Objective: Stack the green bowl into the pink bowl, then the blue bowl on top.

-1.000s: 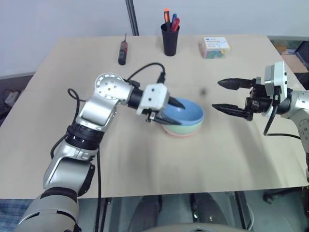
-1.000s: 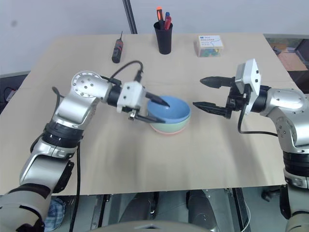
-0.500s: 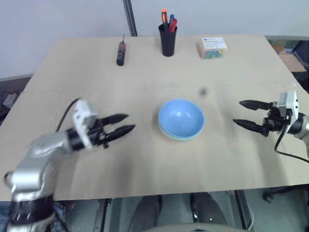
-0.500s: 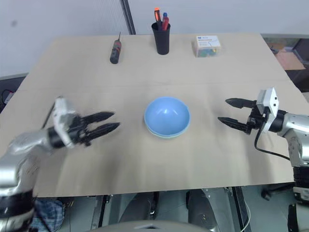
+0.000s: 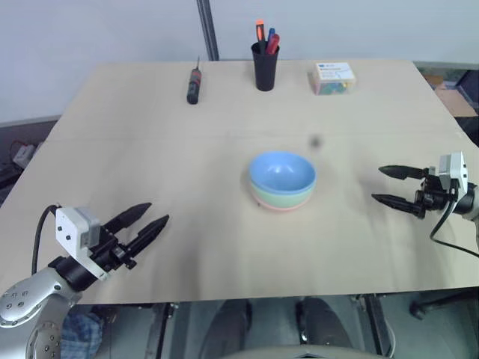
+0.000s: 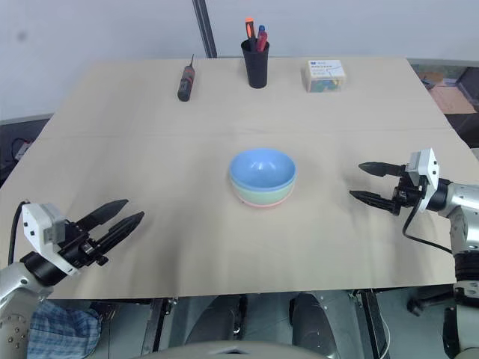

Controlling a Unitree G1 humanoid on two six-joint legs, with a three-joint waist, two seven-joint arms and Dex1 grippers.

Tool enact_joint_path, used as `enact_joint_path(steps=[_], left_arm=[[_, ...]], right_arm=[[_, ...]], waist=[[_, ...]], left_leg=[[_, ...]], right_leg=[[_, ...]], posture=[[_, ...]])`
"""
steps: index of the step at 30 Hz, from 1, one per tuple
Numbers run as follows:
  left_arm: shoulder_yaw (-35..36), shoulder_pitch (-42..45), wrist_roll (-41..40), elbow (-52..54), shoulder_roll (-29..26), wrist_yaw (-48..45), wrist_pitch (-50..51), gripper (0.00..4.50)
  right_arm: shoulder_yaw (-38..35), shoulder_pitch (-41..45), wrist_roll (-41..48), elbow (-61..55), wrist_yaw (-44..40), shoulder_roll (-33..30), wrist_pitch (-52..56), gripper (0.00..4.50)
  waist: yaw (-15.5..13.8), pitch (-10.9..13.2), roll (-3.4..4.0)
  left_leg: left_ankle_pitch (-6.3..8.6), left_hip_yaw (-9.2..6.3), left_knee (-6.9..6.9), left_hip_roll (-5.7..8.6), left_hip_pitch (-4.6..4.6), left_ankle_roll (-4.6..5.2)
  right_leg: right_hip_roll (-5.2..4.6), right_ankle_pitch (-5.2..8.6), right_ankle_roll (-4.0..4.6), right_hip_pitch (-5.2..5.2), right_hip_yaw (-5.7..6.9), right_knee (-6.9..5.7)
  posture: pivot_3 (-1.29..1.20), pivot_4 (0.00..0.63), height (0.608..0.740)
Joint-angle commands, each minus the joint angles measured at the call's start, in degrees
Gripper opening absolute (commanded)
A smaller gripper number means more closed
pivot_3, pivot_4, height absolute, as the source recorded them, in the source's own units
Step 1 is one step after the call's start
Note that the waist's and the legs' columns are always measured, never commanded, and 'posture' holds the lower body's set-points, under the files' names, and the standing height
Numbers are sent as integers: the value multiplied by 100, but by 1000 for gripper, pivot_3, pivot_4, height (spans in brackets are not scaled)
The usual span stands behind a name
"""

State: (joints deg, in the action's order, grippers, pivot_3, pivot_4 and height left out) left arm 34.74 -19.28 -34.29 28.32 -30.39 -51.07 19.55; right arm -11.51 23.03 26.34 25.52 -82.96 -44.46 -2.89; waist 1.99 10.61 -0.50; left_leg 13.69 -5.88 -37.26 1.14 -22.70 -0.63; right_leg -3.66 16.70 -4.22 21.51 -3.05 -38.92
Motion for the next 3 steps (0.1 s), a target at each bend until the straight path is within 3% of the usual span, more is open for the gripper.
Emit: enact_joint_path(steps=[1,3], left_arm=[[12,50,-92,187,-103,63,-198,2590],[-14,103,-99,121,-145,45,-255,2590]], right_arm=[[-78,121,32,-30,-63,-21,-125,3775],[-89,120,35,-52,-54,-16,-118,3775]], waist=[[3,0,0],[3,0,0]], left_leg=[[0,1,0,0,0,0],[0,2,0,1,-1,0]], right_leg=[[-1,0,0,0,-1,1],[-1,0,0,0,-1,1]], posture=[[0,150,740],[0,150,740]])
